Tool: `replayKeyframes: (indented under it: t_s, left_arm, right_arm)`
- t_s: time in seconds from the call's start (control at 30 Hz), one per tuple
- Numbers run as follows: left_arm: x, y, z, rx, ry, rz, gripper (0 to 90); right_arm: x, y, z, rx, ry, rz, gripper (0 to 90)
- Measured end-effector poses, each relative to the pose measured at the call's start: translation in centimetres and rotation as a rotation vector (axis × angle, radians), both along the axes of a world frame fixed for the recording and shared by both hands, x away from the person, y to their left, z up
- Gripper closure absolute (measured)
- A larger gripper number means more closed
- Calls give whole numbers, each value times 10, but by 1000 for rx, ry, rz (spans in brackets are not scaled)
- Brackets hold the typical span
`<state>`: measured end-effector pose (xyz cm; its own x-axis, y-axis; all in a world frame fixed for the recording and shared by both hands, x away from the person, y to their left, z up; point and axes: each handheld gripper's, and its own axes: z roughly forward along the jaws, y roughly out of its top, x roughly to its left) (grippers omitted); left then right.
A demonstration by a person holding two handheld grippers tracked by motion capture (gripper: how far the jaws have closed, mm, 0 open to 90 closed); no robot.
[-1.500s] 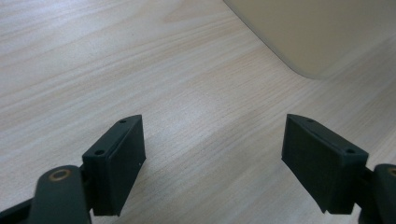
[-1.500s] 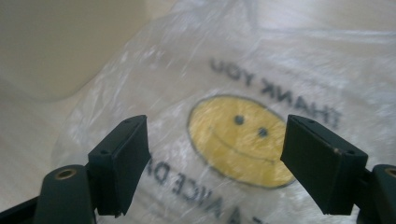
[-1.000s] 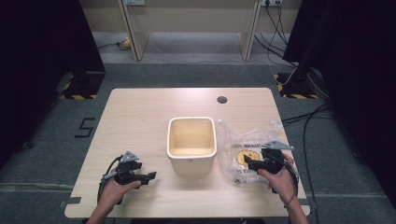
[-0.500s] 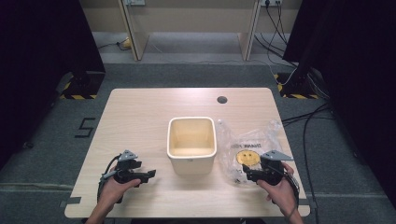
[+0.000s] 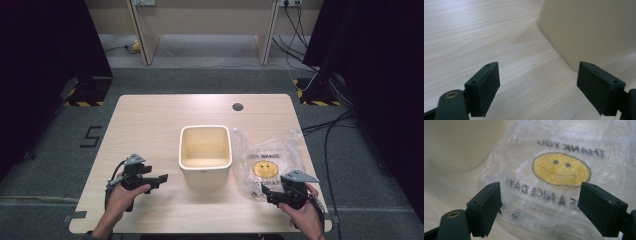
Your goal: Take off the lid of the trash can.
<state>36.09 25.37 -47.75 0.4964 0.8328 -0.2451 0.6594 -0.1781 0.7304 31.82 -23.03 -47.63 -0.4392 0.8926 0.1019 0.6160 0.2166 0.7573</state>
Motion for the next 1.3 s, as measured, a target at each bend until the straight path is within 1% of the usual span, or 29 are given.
replayKeyframes:
  t_s: [0.1,0.2,0.23,0.27,0.3,0.4,0.43,0.47,0.6,0.63,0.7,0.77,0.87,0.93,0.97,1.0,1.13,1.17,1.23,1.3]
  left_arm:
    - [2,-1,8,-9,-11,0,182]
    - [5,-1,18,-25,-23,3,182]
    - [5,-1,18,-25,-23,3,182]
    - [7,-2,25,-32,-38,0,182]
    - [9,-3,28,-35,-44,-4,182]
    - [14,-5,38,-62,-52,4,182]
    - [14,-5,38,-62,-52,4,182]
    - [16,-7,46,-66,-66,-2,182]
    - [22,-12,56,-68,-86,-10,187]
    - [22,-12,56,-68,-86,-10,189]
    - [27,-16,62,-73,-90,-16,192]
    - [28,-16,63,-70,-91,-17,195]
    - [36,-22,71,-71,-104,-29,200]
    - [41,-26,75,-79,-106,-35,201]
    - [41,-26,75,-79,-106,-35,203]
    - [47,-30,79,-83,-110,-42,208]
    - [58,-38,88,-63,-121,-52,219]
    - [58,-38,88,-63,-121,-52,220]
    - [66,-43,94,-65,-120,-56,223]
    - [71,-46,98,-49,-128,-62,233]
  right_arm:
    - [-4,0,1,-2,-6,4,188]
    - [-6,2,0,-3,0,7,188]
    - [-7,3,0,-6,1,11,187]
    - [-7,4,0,-3,2,14,188]
    - [-8,5,0,-7,0,21,188]
    - [-8,6,-1,-8,-1,26,188]
    - [-8,6,-1,-8,0,25,188]
    - [-8,5,-1,-8,1,24,188]
    - [-9,5,-1,-7,1,25,188]
    - [-9,5,-1,-7,1,25,188]
    - [-10,4,-1,-6,-2,26,188]
    - [-10,4,-1,-4,-2,23,188]
    - [-10,4,-2,-6,2,27,188]
    - [-10,4,-2,-7,5,26,188]
    - [-10,4,-2,-7,5,26,188]
    - [-10,5,-3,-4,7,28,188]
    - [-10,5,-5,-10,8,35,188]
    - [-10,5,-5,-11,8,35,188]
    - [-10,5,-6,-11,11,35,188]
    - [-10,4,-6,-12,14,32,188]
